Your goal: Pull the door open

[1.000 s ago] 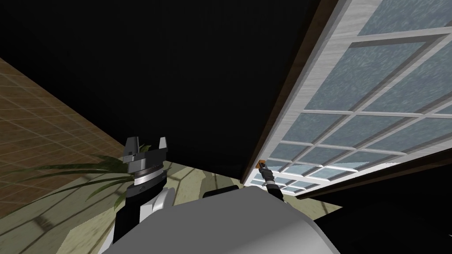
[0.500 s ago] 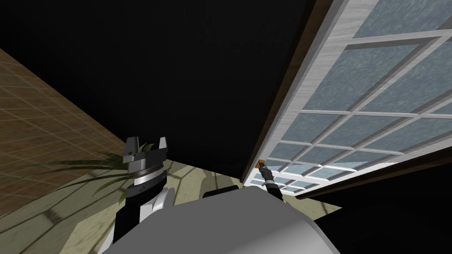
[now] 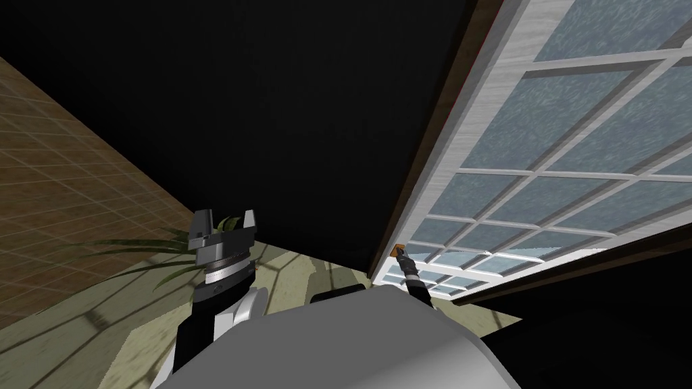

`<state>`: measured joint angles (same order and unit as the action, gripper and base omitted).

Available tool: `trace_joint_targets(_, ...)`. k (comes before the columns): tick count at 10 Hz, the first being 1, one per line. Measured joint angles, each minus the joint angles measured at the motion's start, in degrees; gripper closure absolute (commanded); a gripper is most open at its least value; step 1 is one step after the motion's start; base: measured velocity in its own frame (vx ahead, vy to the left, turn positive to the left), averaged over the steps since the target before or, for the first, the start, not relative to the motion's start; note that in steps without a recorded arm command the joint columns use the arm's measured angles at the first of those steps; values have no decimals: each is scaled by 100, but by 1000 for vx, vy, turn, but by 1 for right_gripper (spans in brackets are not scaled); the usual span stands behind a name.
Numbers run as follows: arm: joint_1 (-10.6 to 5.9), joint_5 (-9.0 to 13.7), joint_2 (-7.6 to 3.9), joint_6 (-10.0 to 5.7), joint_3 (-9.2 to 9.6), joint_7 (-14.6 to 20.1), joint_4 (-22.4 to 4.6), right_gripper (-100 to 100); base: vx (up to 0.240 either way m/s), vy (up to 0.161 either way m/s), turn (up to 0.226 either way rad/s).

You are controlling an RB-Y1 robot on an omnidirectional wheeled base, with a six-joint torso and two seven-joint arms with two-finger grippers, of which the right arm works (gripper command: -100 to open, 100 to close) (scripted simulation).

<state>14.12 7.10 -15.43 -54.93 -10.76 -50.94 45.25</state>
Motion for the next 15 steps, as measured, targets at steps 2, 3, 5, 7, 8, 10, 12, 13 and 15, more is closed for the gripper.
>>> trace_joint_targets(2, -12, 59, 1, 10, 31, 265, 16, 100, -47, -9, 33)
trace_joint_targets(3, -16, 110, -2, 20, 53, 426, 32, 100, -39, -9, 23)
trace_joint_targets(5, -41, 172, -4, 14, 84, 701, 13, 100, -42, -9, 36)
trace_joint_targets(7, -45, 254, -1, 30, 123, 992, 42, 100, -47, -12, 28)
trace_joint_targets(8, -44, 297, -1, 52, 144, 1141, 72, 100, -32, -8, 19)
trace_joint_targets(10, -74, 361, -5, 39, 176, 1396, 39, 100, -47, -10, 46)
trace_joint_targets(12, -72, 447, -2, 65, 213, 1684, 84, 100, -47, -12, 21)
trace_joint_targets(13, -81, 490, 3, 67, 235, 1828, 88, 100, -38, -9, 19)
trace_joint_targets(15, -134, 559, -4, 47, 269, 2085, 25, 100, -41, -6, 27)
